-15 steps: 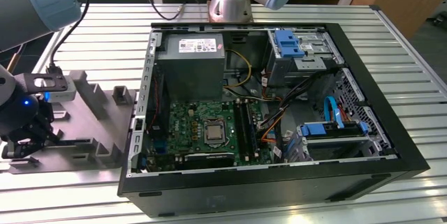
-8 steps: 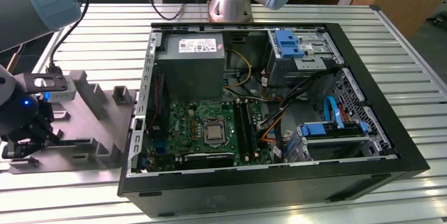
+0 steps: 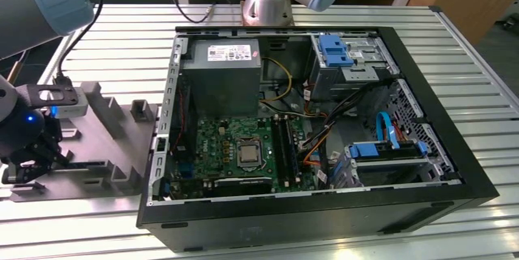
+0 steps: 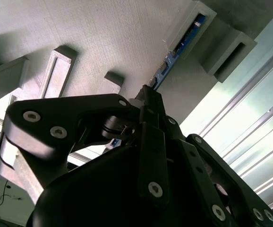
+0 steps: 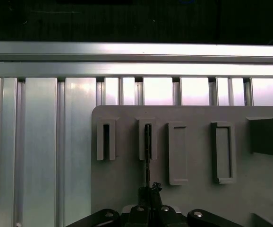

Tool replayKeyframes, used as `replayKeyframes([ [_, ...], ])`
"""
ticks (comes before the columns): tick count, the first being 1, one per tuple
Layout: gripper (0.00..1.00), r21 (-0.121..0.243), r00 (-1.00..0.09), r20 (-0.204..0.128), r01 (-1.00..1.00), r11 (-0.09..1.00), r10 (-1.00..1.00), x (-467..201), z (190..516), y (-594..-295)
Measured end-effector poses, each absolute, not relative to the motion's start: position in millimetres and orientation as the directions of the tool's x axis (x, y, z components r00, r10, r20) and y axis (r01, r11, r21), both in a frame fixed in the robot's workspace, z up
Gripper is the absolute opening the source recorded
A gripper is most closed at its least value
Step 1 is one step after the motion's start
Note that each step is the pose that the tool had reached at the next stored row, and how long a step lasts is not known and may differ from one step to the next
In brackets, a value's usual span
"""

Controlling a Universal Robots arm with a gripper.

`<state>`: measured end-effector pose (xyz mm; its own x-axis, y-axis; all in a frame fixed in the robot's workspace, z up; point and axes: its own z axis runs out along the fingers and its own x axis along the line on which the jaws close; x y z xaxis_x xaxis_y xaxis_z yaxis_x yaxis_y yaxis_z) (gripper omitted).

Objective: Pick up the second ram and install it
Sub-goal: 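Pick up the second ram and move it above second insertion slot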

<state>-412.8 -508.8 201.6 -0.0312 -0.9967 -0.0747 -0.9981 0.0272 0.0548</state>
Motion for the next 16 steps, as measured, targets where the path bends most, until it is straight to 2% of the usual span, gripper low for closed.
replayKeyframes([
  [16,0.11,0.055,-0.031,-0.08,-0.998,0.027,-0.996,-412.8,214.8,-508.8],
])
